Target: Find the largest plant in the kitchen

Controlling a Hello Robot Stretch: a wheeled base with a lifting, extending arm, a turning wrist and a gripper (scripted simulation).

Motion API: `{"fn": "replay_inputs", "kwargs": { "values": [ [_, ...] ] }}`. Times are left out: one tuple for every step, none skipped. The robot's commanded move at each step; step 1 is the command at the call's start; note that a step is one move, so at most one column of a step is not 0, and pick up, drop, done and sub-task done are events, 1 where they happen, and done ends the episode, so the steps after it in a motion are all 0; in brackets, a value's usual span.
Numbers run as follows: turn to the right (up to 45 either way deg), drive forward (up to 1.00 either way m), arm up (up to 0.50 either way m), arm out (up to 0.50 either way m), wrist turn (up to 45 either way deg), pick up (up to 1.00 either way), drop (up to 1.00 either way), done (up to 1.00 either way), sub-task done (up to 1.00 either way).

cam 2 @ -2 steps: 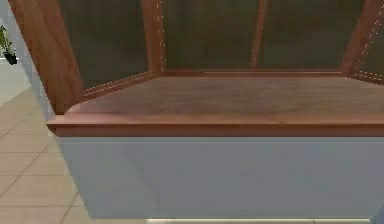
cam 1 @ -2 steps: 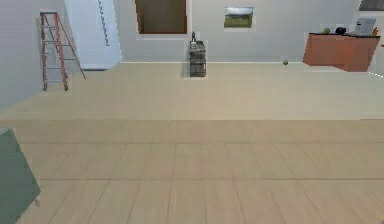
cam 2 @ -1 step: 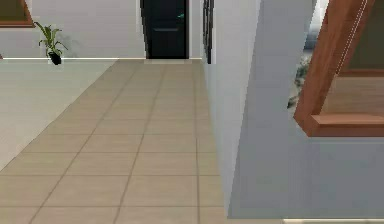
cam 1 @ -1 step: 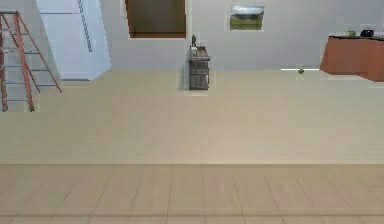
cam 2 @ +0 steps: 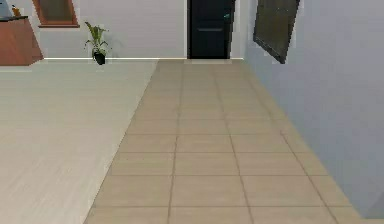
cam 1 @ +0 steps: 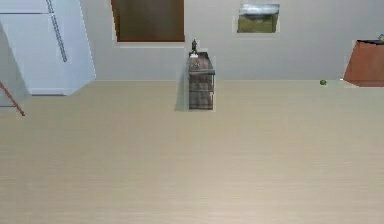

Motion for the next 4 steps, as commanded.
{"fn": "replay_inputs", "kwargs": {
  "values": [
    [0.0, 1.00, 0.00, 0.00, 0.0, 0.00, 0.00, 0.00, 0.00],
    [0.0, 1.00, 0.00, 0.00, 0.0, 0.00, 0.00, 0.00, 0.00],
    [-6.0, 0.00, 0.00, 0.00, 0.0, 0.00, 0.00, 0.00, 0.00],
    [0.0, 0.35, 0.00, 0.00, 0.0, 0.00, 0.00, 0.00, 0.00]
  ]
}}
